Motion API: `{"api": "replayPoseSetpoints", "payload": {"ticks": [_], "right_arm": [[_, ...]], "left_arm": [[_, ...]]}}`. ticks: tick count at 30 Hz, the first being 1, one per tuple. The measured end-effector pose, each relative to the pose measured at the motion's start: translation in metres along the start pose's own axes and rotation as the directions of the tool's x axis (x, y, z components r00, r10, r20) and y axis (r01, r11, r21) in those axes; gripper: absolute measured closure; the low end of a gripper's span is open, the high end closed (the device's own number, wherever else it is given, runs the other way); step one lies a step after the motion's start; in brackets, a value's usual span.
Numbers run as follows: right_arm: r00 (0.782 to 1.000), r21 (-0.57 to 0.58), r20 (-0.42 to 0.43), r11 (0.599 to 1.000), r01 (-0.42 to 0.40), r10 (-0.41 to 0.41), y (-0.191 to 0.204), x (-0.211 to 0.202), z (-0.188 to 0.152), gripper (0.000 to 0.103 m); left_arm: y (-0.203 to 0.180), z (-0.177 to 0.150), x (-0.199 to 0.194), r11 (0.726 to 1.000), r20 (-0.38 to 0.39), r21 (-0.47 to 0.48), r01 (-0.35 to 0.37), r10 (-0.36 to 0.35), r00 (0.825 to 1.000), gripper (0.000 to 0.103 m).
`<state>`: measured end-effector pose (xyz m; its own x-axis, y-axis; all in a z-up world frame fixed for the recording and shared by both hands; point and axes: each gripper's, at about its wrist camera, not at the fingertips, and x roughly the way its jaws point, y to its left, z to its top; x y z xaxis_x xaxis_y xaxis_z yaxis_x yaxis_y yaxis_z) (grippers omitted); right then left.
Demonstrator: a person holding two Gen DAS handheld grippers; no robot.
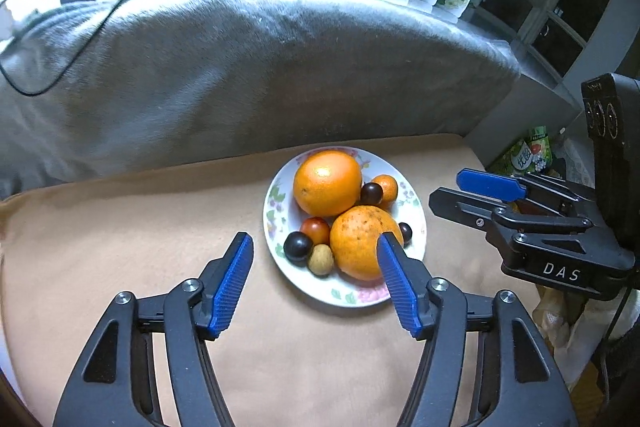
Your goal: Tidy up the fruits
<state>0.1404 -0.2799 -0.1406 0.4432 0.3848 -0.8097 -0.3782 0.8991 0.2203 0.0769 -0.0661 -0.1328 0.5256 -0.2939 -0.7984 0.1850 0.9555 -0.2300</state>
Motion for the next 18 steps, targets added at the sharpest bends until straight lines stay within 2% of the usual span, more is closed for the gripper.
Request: {"api": "replayPoseSetpoints", "payload": {"ticks": [1,2,3,5,8,11,18], "right_arm": [[1.0,0.004,0.002,1.0,0.004,-0.004,0.0,-0.004,-0.001,0.049],[1.0,0.009,0.005,1.0,0.006,-0.006,0.001,-0.007,-0.001,0.043],[1.0,0.018,0.016,1.0,0.011,-0.011,0.002,-0.012,-0.003,0.029],[0.999,0.03,0.041,0.999,0.018,-0.02,0.003,-0.021,-0.005,0.022],[0.998,0.048,0.049,0.998,0.037,-0.039,0.004,-0.03,-0.007,0.022],[0.997,0.057,0.058,0.997,0.051,-0.055,0.004,-0.039,-0.009,0.022],[0.995,0.073,0.06,0.995,0.074,-0.079,0.001,-0.052,-0.014,0.022]], "left_arm": [[-0.001,0.0,-0.004,1.0,0.003,0.006,-0.008,0.008,1.0,0.039],[-0.003,0.0,-0.008,1.0,0.008,0.012,-0.018,0.018,1.0,0.039],[-0.005,0.001,-0.01,1.0,0.012,0.017,-0.024,0.023,1.0,0.039],[-0.006,0.001,-0.017,0.999,0.02,0.02,-0.035,0.034,0.999,0.039],[-0.009,0.001,-0.025,0.998,0.023,0.031,-0.058,0.057,0.998,0.038],[-0.013,0.001,-0.032,0.996,0.031,0.04,-0.074,0.073,0.997,0.031],[-0.02,0.001,-0.044,0.996,0.045,0.046,-0.073,0.071,0.996,0.029]]}}
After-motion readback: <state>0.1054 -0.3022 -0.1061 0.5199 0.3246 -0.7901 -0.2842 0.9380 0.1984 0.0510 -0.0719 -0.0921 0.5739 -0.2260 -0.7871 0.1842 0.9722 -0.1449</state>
